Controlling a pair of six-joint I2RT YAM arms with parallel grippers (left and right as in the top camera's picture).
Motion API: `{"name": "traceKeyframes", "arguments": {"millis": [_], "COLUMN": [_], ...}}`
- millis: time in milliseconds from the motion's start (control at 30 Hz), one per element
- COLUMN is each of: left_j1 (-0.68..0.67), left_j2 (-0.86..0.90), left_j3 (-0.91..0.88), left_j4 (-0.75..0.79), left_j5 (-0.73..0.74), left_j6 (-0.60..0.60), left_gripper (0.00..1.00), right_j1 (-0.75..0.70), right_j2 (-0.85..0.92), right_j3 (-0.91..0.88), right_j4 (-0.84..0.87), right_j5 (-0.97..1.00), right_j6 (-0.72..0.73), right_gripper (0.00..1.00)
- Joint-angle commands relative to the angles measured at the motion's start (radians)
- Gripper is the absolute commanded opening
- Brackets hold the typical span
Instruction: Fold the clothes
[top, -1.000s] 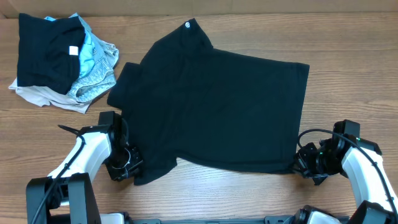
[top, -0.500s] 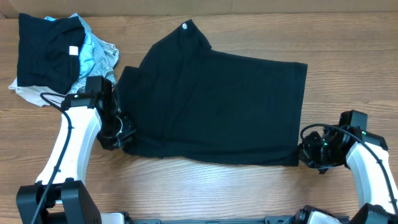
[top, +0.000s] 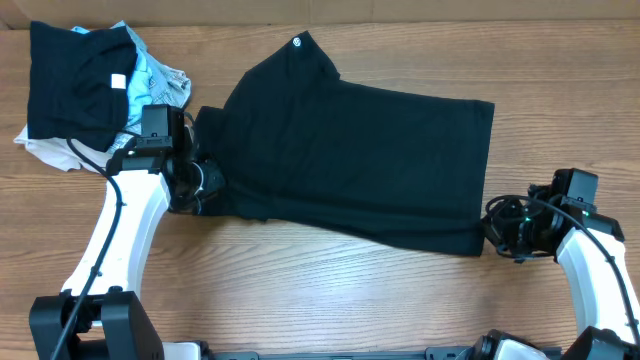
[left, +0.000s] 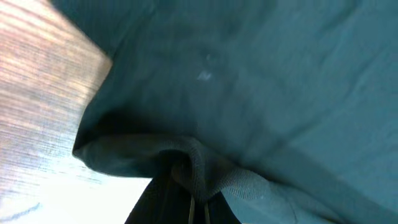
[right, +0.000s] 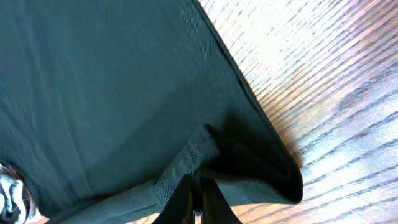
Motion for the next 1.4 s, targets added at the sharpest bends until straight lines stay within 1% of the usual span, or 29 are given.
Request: {"name": "traceKeyframes", "arguments": {"millis": [0,133,400,500,633,800,967,1300,1333,1367], "left_j1": [-0.014,-0.040,-0.112,-0.121,-0.121,-0.115,-0.114,-0.114,-0.114,-0.114], "left_j2": [0.001,0.002,0.015,0.034,0.085,0.128,0.132,0.132,0.132,0.132], "left_j3": [0.017,0.017,0.016,0.016,0.016,0.016,0.016,0.016,0.016,0.016], "left_j4": [0.029,0.066,0.138,0.148,0.157,0.197,0.251,0.283,0.288,0.293], "left_j5": [-0.021,-0.033,-0.134,-0.138,-0.195,-0.196,-0.195,-0.196,-0.196,-0.196], "left_j6": [0.021,0.023,0.023,0.023,0.019,-0.013,-0.046,-0.079,-0.079,-0.083], "left_gripper": [0.04,0.04,0.05,0.05,0.04,0.04,0.04,0.04,0.04,0.05], "right_j1": [0.006,0.006,0.006,0.006,0.006,0.006,0.006,0.006,0.006,0.006], "right_j2": [-0.003,-0.003,-0.002,-0.001,-0.001,-0.001,-0.001,0.001,0.003,0.006], "right_j3": [0.023,0.023,0.023,0.023,0.023,0.023,0.023,0.023,0.023,0.023], "right_j4": [0.014,0.044,0.072,0.080,0.093,0.117,0.166,0.194,0.196,0.197], "right_j5": [0.014,0.014,0.015,0.021,0.048,0.048,0.044,0.014,0.014,0.011], "right_j6": [0.034,0.034,0.034,0.035,0.039,0.039,0.037,0.037,0.037,0.037], "right_gripper": [0.04,0.04,0.04,0.04,0.04,0.04,0.04,0.04,0.05,0.14]}}
